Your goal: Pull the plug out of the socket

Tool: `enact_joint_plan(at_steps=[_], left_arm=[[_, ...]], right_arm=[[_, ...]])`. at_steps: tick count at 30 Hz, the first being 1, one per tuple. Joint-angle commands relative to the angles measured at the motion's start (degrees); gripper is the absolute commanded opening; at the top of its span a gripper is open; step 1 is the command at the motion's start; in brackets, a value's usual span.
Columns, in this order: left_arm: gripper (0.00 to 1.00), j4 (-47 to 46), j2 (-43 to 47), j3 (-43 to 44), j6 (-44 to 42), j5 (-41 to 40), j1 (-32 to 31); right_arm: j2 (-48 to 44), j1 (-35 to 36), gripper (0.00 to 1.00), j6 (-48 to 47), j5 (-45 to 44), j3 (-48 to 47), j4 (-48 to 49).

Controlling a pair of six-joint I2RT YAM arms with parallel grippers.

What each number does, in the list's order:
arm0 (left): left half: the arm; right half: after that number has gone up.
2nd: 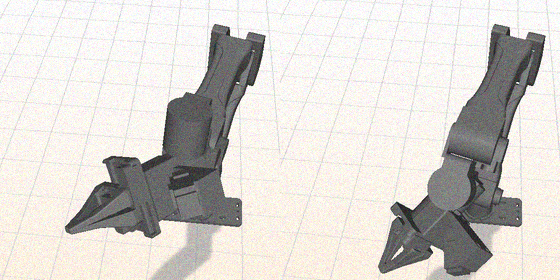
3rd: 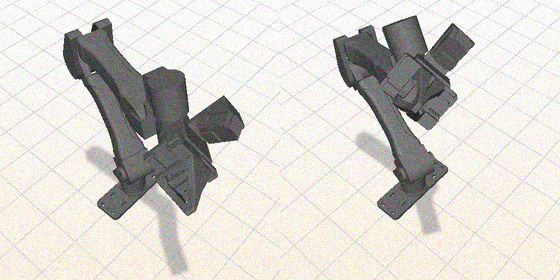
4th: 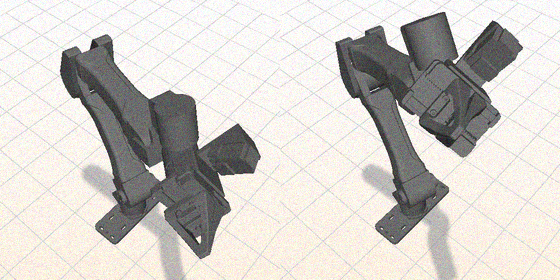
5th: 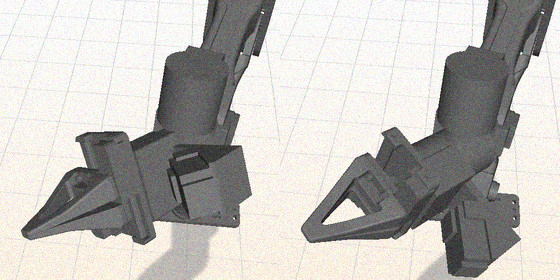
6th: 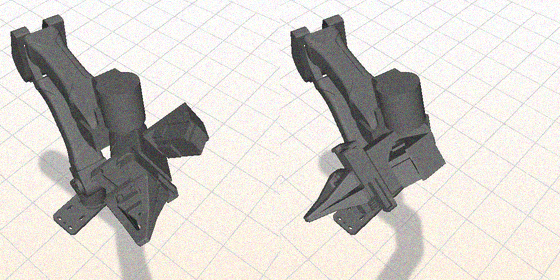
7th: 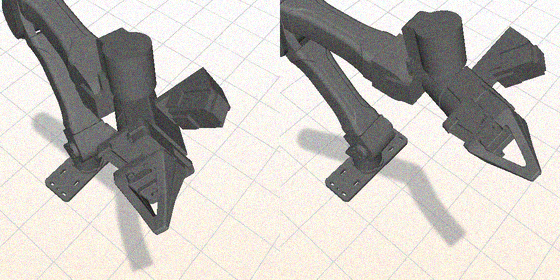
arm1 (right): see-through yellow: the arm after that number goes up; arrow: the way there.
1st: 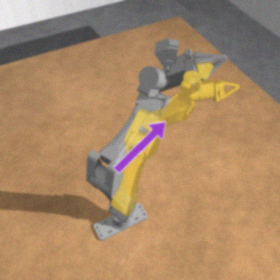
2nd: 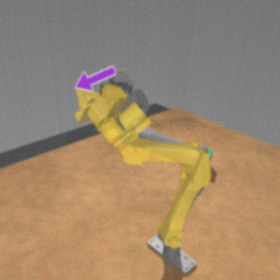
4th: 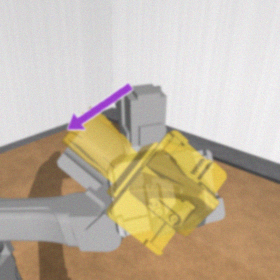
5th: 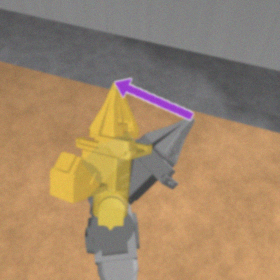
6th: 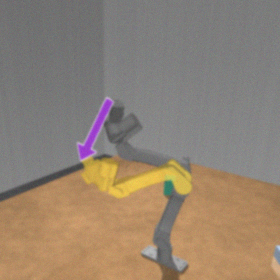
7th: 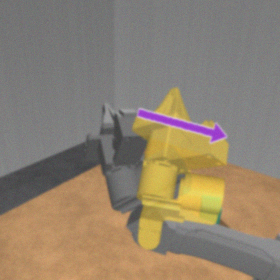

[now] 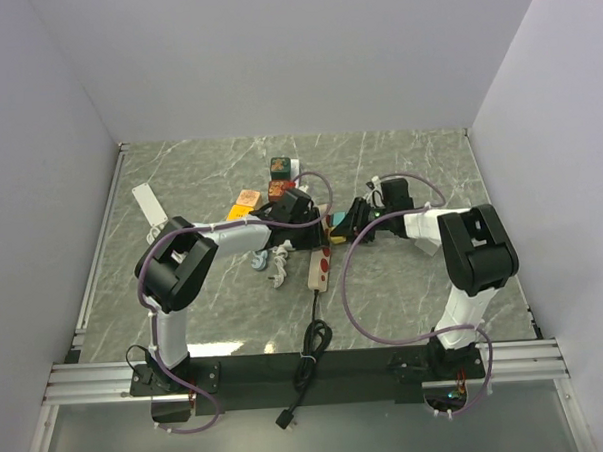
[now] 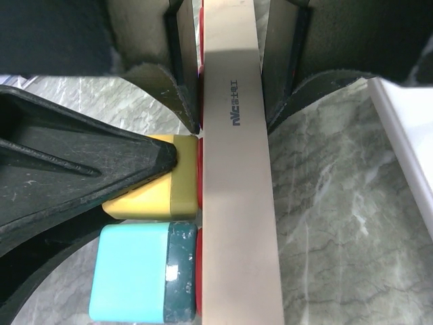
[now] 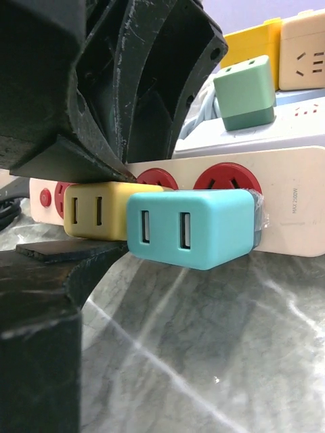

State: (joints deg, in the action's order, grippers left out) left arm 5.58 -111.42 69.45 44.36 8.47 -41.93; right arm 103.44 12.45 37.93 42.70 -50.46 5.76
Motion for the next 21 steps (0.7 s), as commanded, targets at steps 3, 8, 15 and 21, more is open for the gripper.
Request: enact_joint_plan(at_steps=[3, 8, 15, 21], left_arm=[[0.00, 5.58, 0.06, -4.76, -0.42, -4.60, -0.08], [0.00, 5.49, 0.94, -5.64, -0.06, -5.74, 0.36], [0.00, 6.19, 0.94, -5.38, -0.32, -6.36, 0.89], [0.00, 7.24, 0.76, -5.12, -0.85, -7.24, 1.33]], right_arm=[[-7.10, -4.18, 0.00, 6.70, 7.56, 7.11, 9.16], [-8.87, -4.98, 0.00, 8.65, 9.77, 11.25, 13.91], [-9.65, -7.86, 0.00, 10.49, 11.44, 16.44, 19.02], [-19.65, -9.37, 0.00, 0.75, 0.42, 14.78, -0.72]])
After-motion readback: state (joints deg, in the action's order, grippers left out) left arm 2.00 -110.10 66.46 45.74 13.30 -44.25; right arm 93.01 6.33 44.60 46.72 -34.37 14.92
